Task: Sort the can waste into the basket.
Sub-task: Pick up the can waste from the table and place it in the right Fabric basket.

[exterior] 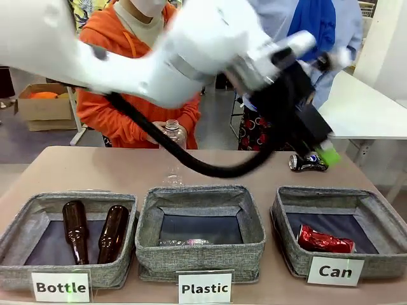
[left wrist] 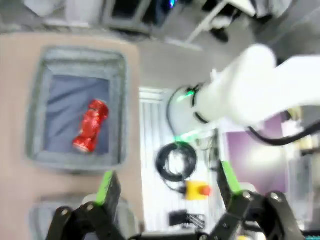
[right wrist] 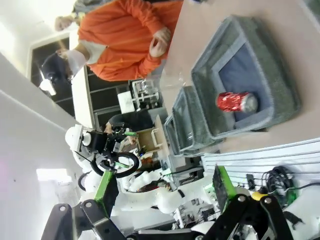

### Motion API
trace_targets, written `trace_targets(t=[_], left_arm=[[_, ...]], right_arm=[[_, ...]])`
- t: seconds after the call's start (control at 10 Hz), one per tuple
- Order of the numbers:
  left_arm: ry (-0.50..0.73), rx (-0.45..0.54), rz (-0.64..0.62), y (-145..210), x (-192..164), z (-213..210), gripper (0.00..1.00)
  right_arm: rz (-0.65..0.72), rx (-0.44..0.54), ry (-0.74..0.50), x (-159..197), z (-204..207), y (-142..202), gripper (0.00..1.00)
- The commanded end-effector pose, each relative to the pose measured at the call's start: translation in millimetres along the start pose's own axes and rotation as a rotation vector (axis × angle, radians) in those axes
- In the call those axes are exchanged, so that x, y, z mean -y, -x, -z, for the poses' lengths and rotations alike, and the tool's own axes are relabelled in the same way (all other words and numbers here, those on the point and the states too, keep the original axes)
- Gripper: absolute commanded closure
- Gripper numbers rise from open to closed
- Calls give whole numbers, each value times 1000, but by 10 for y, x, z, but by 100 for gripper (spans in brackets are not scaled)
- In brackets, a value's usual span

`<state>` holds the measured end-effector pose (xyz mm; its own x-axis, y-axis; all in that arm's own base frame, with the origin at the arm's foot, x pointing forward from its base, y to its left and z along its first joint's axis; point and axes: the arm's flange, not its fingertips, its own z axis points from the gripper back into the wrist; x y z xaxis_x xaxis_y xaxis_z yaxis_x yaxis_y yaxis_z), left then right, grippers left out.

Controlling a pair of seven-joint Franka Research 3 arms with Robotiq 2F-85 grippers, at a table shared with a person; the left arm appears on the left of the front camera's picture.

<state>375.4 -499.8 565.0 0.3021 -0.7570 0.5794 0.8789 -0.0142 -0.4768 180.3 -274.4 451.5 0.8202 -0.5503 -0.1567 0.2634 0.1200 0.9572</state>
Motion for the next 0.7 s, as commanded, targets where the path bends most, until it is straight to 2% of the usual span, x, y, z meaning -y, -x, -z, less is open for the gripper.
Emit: trace_targets(t=[0.0,0.2,0.3,0.5,0.6], left_arm=[[30,104,-77,940,308,-891,0],[68,230,-149,1754,428,-1467,0],[46,318,-224,2280,432,-1749,0],[2,506,-401,3339,368,-2188,0],[-4,644,-508,3926,289,-2358,0]], right_arm=[[60,-65,-31,-334,549,32,0],[114,-170,-40,-506,1191,149,0],[153,-237,-44,-570,1511,245,0],[231,-292,-35,-658,2002,433,0],[253,-325,-2,-639,2211,527,0]])
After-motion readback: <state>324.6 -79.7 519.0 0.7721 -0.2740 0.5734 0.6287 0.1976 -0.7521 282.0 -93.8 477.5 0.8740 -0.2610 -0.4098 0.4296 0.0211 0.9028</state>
